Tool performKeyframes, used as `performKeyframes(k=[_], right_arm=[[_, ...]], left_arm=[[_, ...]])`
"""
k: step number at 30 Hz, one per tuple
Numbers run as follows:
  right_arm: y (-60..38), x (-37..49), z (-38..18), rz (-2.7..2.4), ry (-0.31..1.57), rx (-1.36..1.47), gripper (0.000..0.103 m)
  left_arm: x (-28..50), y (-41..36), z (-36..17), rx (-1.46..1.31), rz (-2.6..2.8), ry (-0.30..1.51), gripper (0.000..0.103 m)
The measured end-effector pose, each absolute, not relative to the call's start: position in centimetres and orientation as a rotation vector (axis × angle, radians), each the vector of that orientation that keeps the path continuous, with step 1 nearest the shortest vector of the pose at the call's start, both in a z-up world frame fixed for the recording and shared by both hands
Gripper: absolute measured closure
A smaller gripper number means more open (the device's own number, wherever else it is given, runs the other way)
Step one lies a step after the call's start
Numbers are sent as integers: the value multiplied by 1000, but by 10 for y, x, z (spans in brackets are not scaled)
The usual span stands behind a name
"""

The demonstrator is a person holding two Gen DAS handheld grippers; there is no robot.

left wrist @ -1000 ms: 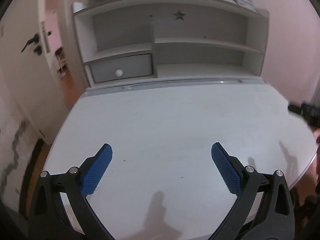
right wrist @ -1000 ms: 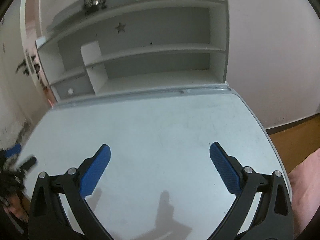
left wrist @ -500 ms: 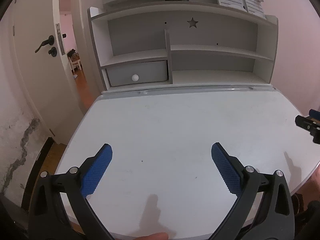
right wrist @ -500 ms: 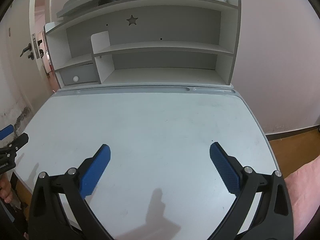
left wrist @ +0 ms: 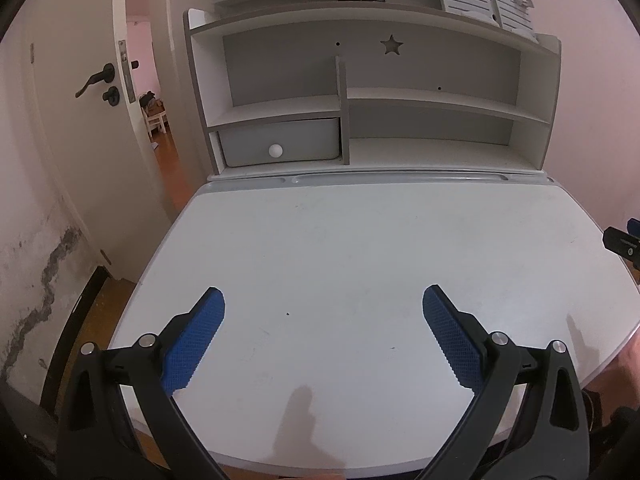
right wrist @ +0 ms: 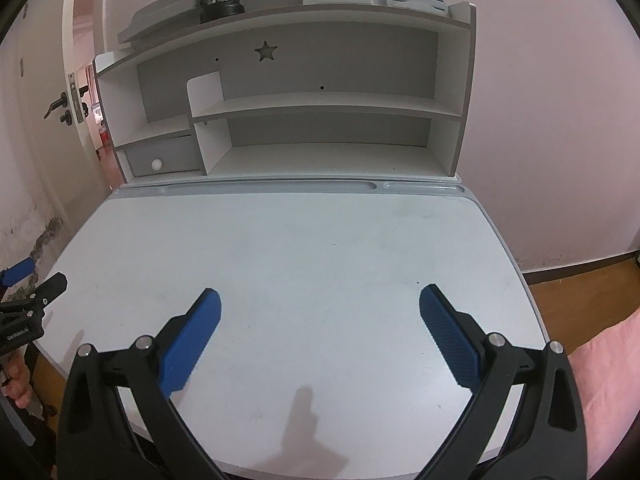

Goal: Collect trash

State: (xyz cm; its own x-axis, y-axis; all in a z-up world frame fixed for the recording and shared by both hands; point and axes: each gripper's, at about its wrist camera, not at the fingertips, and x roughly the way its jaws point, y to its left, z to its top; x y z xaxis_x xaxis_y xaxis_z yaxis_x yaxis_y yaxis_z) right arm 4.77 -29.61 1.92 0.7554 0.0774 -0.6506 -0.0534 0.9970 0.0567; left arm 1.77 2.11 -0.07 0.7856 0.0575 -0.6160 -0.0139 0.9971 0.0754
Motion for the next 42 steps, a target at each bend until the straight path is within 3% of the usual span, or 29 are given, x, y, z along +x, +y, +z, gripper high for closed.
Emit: performKeyframes(k=[42], right_arm=[[-296, 45, 18, 65, 712, 22, 7]], left_arm=[[17, 13, -2, 79, 16, 669, 7]])
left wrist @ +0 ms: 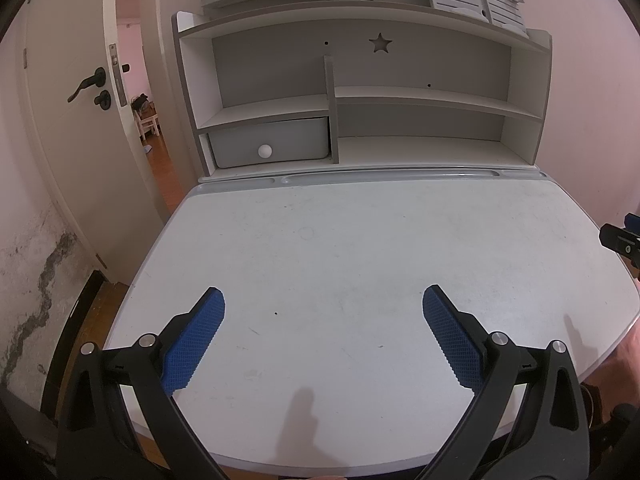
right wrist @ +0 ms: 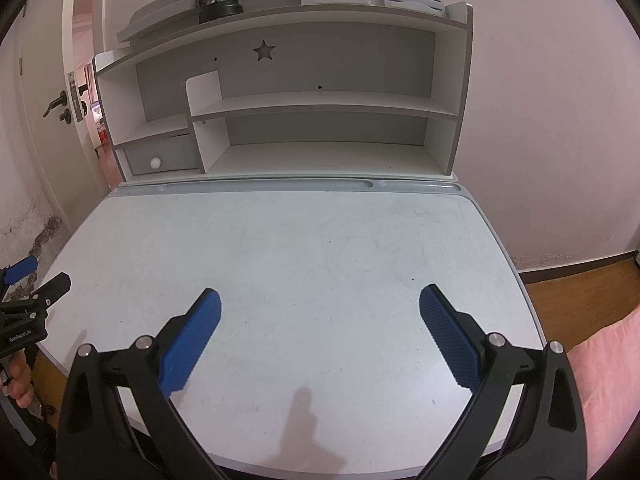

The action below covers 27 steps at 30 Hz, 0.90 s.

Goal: Collect trash

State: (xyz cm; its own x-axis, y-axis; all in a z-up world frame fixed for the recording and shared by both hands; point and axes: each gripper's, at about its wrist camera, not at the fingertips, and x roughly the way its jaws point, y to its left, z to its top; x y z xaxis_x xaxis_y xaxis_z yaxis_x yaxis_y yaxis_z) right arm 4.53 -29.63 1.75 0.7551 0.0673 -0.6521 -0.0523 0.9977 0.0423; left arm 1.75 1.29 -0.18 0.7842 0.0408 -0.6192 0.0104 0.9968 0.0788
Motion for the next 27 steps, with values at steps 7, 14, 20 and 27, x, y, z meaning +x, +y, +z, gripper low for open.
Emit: performKeyframes(k=[7, 14, 20, 27], right_arm=[[-296, 45, 18, 65, 712, 23, 7], [-296, 45, 18, 65, 712, 23, 7], [-295, 45, 18, 64, 712, 23, 7], [-295, 45, 18, 65, 712, 22, 7]], left_arm=[[17, 12, -2, 82, 17, 671, 7], [17, 11, -2, 82, 17, 671, 7], [17, 11, -3, 83, 15, 671, 7], [18, 10, -3, 88, 10, 670, 7]])
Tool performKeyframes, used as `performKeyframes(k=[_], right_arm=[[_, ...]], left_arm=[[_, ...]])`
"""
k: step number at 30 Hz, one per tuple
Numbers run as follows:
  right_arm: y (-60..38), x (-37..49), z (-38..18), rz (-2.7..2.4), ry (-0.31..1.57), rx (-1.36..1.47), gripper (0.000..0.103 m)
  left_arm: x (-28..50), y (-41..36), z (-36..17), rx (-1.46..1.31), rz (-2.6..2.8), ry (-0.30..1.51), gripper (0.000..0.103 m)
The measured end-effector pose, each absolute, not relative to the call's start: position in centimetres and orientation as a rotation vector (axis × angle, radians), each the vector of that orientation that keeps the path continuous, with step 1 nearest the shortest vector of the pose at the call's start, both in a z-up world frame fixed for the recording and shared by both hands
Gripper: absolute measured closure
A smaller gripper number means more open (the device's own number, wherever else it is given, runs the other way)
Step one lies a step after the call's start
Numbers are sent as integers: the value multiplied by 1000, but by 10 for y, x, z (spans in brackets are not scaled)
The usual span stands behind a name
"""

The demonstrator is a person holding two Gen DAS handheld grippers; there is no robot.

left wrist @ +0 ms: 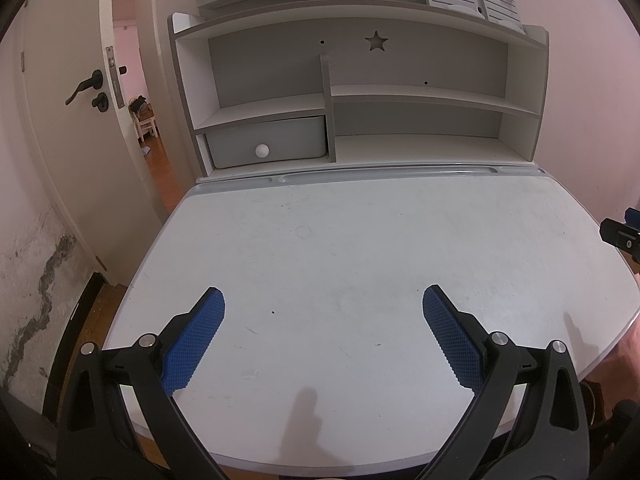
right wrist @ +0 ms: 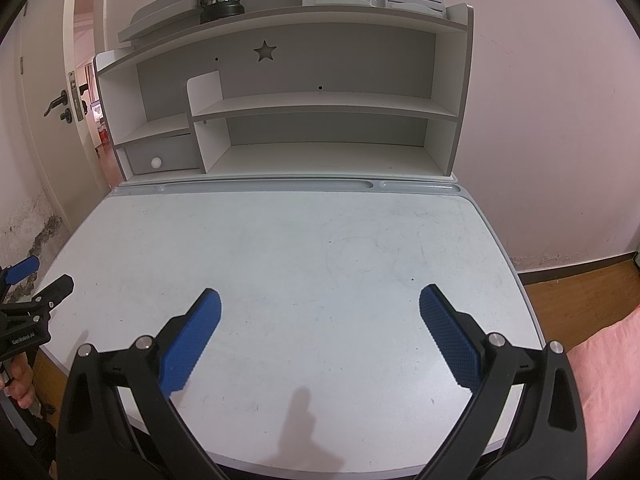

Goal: Collect trash

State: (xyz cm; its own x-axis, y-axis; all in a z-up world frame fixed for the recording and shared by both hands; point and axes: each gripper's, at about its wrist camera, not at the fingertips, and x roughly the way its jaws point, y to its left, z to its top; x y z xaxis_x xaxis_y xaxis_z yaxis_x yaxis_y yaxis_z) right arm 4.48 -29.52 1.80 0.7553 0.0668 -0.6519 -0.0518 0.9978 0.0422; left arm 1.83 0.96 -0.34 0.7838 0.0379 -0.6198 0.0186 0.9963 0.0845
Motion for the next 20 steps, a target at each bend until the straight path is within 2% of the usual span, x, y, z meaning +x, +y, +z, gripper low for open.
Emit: performKeyframes(k=[20], right_arm=[[-296, 44, 18, 66, 712, 23, 7]], left_arm=[[26, 13, -6, 95, -16, 682, 7]])
